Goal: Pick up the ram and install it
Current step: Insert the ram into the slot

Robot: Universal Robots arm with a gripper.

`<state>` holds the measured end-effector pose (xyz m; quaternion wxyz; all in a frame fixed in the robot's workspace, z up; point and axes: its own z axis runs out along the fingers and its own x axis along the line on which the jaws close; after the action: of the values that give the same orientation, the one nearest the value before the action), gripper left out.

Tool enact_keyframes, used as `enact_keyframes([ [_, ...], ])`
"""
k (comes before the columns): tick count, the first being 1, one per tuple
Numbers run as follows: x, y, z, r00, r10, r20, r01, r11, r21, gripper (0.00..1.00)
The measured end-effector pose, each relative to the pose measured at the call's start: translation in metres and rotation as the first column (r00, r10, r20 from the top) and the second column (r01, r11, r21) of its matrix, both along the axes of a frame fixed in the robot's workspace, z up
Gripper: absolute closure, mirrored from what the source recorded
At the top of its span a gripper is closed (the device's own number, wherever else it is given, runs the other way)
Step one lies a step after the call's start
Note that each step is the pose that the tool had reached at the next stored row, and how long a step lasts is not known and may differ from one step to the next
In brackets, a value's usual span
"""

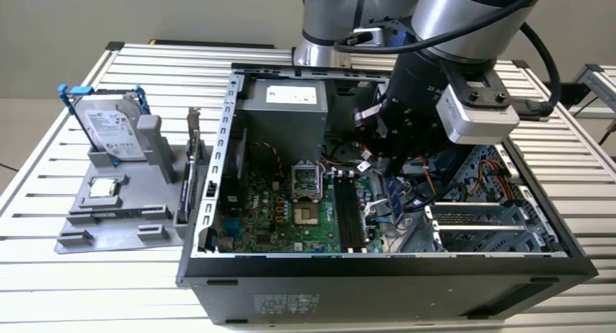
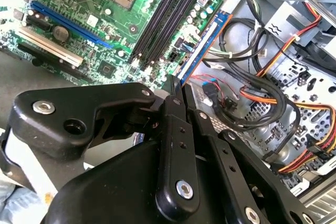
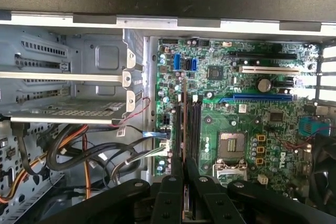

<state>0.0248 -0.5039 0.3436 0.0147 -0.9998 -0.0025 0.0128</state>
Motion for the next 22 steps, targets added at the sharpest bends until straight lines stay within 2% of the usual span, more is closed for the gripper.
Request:
enact_keyframes([
  [22,0.0000,0.0004,-0.0096,1.0000,0.000,0.0053,0.000,1.0000,0.0000,1.00],
])
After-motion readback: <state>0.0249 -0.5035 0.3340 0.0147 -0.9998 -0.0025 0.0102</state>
